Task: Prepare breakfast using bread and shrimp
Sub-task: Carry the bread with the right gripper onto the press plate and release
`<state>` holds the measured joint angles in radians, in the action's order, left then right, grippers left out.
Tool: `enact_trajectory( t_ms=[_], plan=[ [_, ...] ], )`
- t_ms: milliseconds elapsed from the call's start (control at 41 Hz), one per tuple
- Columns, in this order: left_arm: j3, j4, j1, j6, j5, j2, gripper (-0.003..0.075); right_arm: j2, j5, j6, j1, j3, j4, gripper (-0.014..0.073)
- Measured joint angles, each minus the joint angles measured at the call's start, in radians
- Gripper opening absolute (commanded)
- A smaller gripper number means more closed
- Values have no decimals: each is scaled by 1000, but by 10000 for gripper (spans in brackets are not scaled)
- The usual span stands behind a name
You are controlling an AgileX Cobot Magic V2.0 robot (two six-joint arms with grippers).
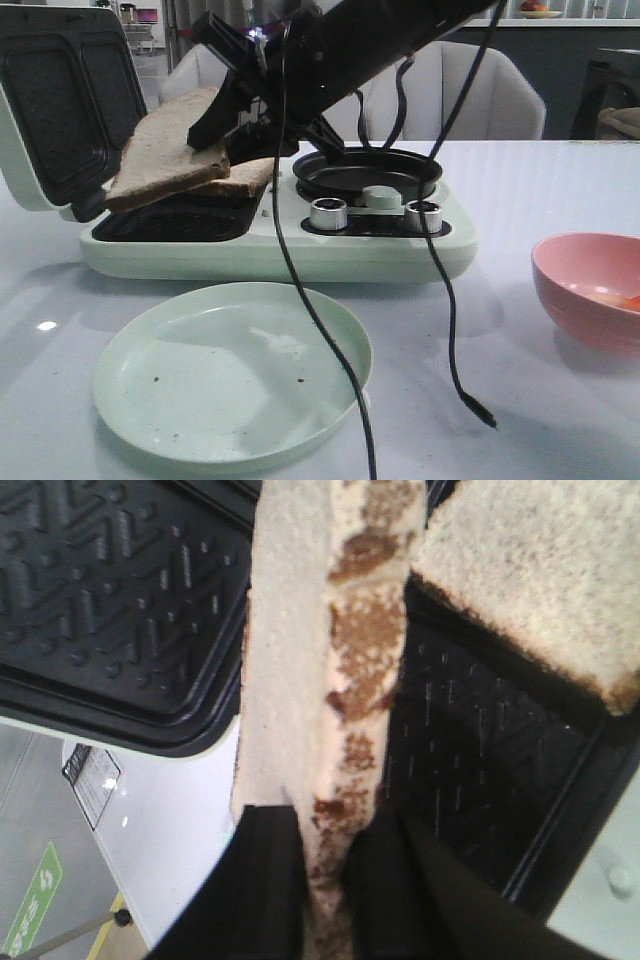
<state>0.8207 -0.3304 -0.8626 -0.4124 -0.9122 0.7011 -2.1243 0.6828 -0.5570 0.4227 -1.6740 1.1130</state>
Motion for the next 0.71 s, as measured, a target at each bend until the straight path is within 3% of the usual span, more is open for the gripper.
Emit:
enact_trajectory(
  t_ms=[122,439,707],
  plan=[
    [0,0,0,0,0,0,490,-39,2,-2,0,-18,2,531],
    [0,0,0,0,2,0,490,-16,62,-2,-27,-41,-19,533],
    [0,-38,0,0,4,0,490,193,168,28,-43,-45,-278,533]
  ],
)
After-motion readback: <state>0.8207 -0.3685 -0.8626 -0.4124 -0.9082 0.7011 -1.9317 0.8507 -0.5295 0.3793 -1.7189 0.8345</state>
